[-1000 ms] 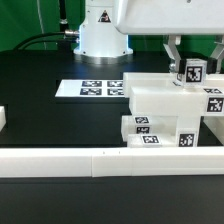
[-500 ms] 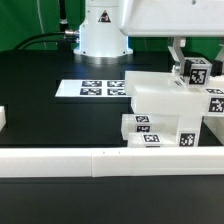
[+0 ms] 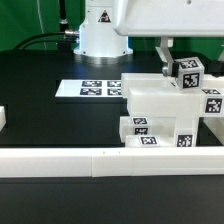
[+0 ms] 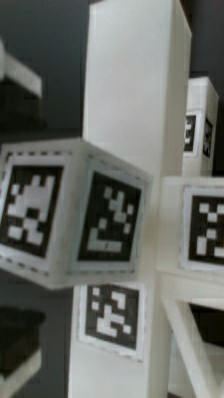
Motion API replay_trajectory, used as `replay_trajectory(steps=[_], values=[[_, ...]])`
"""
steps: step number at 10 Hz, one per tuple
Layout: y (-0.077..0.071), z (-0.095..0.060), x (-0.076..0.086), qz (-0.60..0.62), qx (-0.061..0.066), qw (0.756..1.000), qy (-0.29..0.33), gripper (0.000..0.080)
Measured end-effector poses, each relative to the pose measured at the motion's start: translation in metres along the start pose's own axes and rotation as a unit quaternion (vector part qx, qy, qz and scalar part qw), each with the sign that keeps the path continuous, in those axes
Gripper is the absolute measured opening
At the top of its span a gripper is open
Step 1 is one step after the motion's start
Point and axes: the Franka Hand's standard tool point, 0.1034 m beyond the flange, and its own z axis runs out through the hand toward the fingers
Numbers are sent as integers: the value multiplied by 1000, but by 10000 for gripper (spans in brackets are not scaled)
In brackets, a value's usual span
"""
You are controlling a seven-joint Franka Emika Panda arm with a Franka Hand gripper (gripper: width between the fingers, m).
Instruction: Assemble chair
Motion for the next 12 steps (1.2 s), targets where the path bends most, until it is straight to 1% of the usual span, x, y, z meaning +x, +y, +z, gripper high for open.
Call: replay_trajectory(steps=[1,2,3,5,7,8,10,12], values=[[0,0,0,0,0,1000,0,609],[1,0,0,0,0,1000,0,637],[1,-1,0,0,0,1000,0,637],[3,-7,2,2,2,1000,2,647],[3,-5,1,2,1,1000,0,649],[3,-5,1,2,2,1000,0,649],[4,-12,-1,4,5,1000,-6,649],[4,-12,-2,4,5,1000,-6,649]])
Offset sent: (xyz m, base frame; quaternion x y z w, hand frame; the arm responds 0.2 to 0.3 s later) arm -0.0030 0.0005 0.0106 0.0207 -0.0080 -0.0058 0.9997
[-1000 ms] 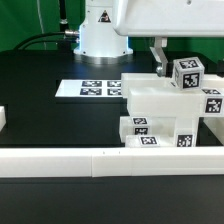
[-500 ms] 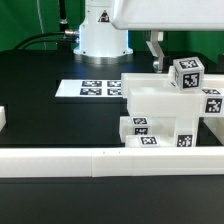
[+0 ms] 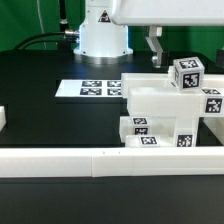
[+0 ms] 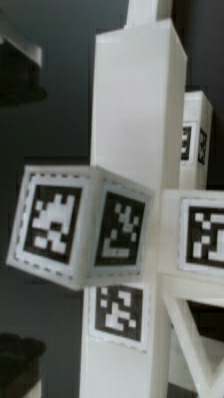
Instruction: Assemble chair
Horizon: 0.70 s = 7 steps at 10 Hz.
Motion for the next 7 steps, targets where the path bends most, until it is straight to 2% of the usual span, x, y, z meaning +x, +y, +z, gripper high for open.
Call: replay_trajectory(steps=[3,7], values=[[1,1,-1,1,0,1000,-2,649],[5,6,-12,8,4,999,-41,649]])
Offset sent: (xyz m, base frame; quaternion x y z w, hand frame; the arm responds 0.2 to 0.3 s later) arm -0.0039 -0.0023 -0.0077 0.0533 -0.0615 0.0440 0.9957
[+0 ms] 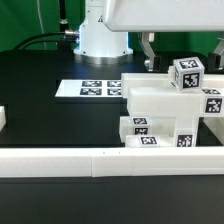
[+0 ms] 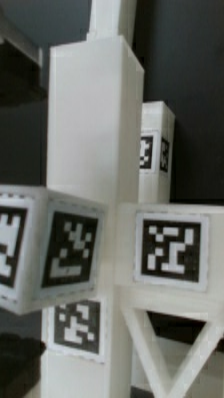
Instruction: Assemble chair
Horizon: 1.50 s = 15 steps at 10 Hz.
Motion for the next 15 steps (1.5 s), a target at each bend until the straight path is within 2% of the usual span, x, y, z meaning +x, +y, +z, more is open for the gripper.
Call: replay_trajectory(steps=[4,6,8,13,15], values=[[-3,5,-2,9,0,1000,-3,649],[-5,6,-2,10,1,1000,-4,619],[-5,6,-2,9,0,1000,-3,283],[-5,6,-2,23,0,1000,-3,284],[-8,7,0,75,-3,997,6,284]])
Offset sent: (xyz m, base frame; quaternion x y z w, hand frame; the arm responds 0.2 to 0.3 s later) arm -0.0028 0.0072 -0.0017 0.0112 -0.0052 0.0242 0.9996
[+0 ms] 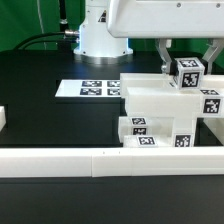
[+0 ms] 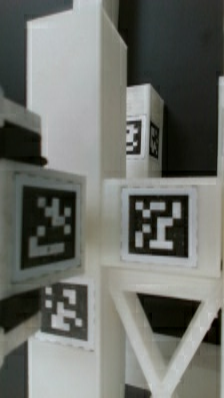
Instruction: Assemble chair
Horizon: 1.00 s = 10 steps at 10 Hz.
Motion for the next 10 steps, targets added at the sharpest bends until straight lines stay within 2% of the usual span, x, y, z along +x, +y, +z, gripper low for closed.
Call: replay_trajectory(steps=[6,8,10], values=[[0,0,2,192,4,981,14,284],[0,1,2,270,7,963,13,284],[1,1,1,359,12,933,9,284]])
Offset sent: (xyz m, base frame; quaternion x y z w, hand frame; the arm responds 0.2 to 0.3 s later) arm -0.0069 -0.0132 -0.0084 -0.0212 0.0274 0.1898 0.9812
